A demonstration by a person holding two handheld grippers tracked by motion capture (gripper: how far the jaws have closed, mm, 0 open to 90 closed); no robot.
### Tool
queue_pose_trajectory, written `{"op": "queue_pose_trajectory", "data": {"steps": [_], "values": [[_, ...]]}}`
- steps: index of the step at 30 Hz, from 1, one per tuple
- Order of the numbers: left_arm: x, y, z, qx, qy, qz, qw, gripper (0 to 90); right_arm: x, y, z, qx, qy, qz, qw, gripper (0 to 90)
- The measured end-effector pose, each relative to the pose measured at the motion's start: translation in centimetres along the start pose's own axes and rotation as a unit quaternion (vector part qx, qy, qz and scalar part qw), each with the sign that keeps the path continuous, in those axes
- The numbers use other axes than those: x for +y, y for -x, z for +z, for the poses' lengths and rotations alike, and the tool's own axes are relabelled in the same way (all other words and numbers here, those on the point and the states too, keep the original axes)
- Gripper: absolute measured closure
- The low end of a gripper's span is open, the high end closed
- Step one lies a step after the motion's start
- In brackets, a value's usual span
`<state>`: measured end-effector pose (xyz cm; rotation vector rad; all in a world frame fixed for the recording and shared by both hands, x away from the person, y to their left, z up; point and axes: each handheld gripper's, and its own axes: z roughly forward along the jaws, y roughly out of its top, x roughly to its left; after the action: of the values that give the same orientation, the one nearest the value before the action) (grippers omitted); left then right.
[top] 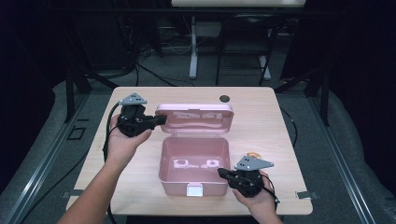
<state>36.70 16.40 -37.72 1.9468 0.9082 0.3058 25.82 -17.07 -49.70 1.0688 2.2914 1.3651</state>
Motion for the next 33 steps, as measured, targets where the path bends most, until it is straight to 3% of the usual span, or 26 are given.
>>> {"op": "queue_pose_trajectory", "data": {"steps": [22, 33], "values": [[-0.3, -1.1, 0.8, 0.009, -0.002, -0.017, 0.9998, 89.8, -0.1, 0.0, 0.0, 0.000, 0.005, 0.000, 1.0000, 90.0], [-1.6, -2.2, 2.1, 0.013, -0.016, -0.036, 0.9991, 89.7, -0.2, -0.1, 0.0, -0.004, 0.007, -0.004, 1.0000, 90.0]]}}
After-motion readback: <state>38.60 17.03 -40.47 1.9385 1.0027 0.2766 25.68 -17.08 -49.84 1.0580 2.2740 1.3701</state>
